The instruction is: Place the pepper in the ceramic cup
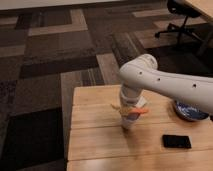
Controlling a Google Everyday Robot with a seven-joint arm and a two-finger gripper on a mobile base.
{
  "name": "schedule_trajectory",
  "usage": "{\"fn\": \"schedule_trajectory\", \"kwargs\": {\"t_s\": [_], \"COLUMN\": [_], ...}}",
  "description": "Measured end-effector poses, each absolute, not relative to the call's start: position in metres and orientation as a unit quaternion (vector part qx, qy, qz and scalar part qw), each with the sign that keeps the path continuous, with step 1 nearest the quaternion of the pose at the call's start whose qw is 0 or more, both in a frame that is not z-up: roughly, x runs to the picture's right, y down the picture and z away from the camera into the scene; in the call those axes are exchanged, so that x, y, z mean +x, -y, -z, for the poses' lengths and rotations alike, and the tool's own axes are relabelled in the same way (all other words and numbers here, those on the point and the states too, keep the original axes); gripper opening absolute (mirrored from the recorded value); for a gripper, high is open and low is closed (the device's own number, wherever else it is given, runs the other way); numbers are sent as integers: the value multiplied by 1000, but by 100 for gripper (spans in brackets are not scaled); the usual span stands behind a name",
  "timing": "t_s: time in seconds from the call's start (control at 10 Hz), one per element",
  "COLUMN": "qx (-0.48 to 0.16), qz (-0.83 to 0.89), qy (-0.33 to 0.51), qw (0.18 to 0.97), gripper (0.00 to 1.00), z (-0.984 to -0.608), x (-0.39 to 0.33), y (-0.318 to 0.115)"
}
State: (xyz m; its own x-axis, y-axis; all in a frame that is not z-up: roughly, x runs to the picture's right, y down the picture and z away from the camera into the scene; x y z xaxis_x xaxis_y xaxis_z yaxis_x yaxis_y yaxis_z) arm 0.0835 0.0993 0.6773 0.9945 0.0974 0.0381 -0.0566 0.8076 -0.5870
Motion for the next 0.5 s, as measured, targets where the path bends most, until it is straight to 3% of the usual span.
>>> {"fn": "schedule_trajectory", "kwargs": {"t_s": [0.2,0.5], "qx": [-307,-309], "qz": [-40,-39], "qy": [33,31], "qw": [950,950], "gripper": [79,80], "z": [-678,-678], "x": [84,85], "y": [-99,-100]}}
